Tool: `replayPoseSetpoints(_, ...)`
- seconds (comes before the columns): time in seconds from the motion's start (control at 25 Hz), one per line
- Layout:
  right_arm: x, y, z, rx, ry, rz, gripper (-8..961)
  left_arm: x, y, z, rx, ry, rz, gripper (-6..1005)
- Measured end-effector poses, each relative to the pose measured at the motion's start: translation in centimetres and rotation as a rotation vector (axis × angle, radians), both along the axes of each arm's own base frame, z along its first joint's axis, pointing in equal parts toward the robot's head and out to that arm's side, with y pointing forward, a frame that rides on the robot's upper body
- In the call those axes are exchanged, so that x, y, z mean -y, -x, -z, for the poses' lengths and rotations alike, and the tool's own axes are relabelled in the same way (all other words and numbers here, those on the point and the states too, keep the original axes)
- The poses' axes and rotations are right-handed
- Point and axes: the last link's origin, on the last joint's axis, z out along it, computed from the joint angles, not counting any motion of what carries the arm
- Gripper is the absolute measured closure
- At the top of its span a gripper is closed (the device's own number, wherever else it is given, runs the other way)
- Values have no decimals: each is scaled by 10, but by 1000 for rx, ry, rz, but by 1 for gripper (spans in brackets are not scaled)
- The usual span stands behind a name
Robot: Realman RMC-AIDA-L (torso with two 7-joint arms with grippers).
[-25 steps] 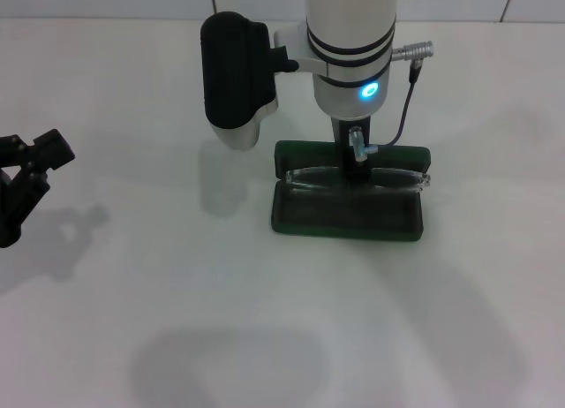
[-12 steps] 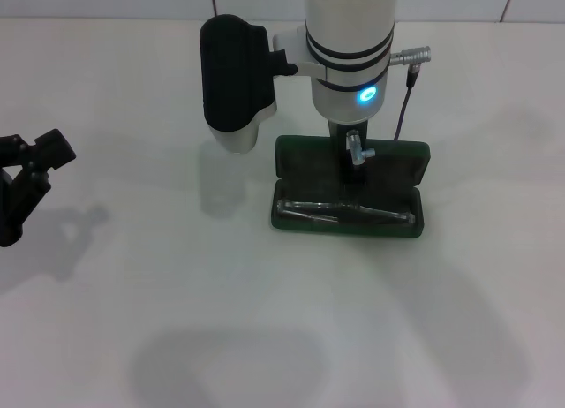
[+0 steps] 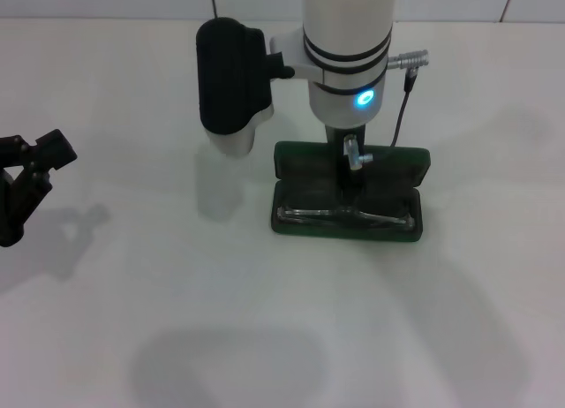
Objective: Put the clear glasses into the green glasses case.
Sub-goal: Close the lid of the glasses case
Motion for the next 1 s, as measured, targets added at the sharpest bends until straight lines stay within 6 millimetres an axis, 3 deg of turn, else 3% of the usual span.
replayPoseSetpoints(0.44, 17, 7, 3, -28, 91, -3, 801, -1, 1, 0, -5, -2, -8, 866)
replayPoseSetpoints(0.84, 21, -6, -28, -143, 54, -30, 798, -9, -5, 0, 2, -4, 12, 863)
replayPoseSetpoints(1.0, 23, -13, -30, -154, 66, -18, 798, -13, -9, 0, 3, -3, 25, 862)
